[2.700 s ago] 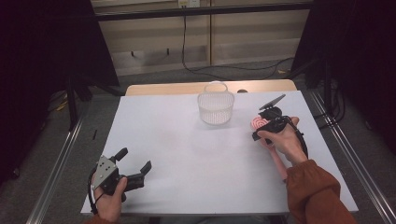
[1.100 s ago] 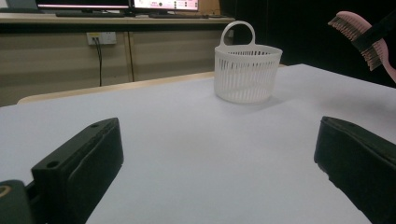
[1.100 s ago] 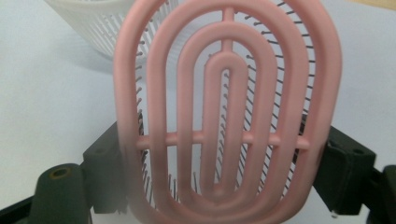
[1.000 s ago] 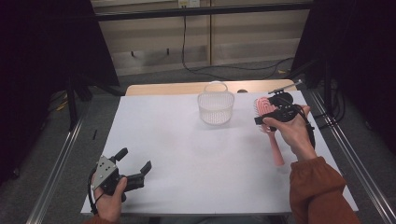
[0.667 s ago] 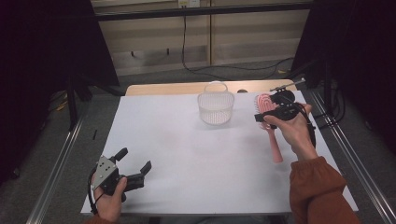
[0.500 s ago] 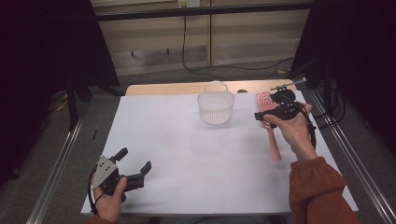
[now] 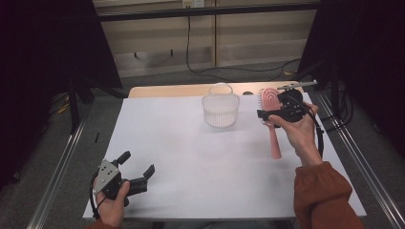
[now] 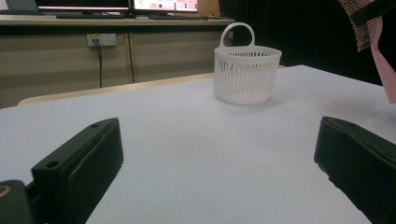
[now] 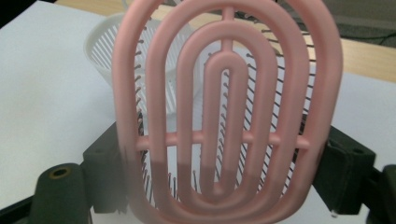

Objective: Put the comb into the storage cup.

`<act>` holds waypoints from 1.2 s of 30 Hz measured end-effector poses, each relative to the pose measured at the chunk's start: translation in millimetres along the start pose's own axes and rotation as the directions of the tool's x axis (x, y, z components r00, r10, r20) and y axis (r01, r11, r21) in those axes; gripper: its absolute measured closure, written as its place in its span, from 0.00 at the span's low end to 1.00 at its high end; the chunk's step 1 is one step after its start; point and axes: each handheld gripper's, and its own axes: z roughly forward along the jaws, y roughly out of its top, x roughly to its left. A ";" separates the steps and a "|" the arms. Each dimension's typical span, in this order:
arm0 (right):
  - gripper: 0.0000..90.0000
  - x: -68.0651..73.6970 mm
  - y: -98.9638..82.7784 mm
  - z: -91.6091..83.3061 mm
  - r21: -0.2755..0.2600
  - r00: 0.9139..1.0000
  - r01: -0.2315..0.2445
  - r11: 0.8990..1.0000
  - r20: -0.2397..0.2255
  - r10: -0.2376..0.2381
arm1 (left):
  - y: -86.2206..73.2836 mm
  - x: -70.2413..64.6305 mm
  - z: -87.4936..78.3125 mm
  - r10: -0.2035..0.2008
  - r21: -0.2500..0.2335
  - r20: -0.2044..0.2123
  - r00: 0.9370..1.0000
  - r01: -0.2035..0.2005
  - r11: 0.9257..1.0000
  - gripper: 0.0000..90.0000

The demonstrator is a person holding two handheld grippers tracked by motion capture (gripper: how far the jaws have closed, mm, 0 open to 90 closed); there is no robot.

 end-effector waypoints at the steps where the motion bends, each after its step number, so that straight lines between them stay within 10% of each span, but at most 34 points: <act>1: 0.22 0.9 0.5 -1.1 -0.024 1.000 0.005 1.000 -0.005 -0.005 | 0.0 0.0 0.1 0.000 0.000 0.001 1.000 0.000 1.000 0.02; 16: 0.22 7.5 3.1 -6.4 -0.152 0.998 0.039 0.988 -0.039 -0.045 | -0.2 -0.3 -0.1 0.001 0.003 0.000 1.000 -0.001 1.000 0.02; 36: 0.21 16.1 8.3 -7.8 -0.326 0.996 0.044 0.944 -0.062 -0.068 | -0.2 0.2 -0.1 0.002 0.005 -0.003 1.000 -0.002 1.000 0.02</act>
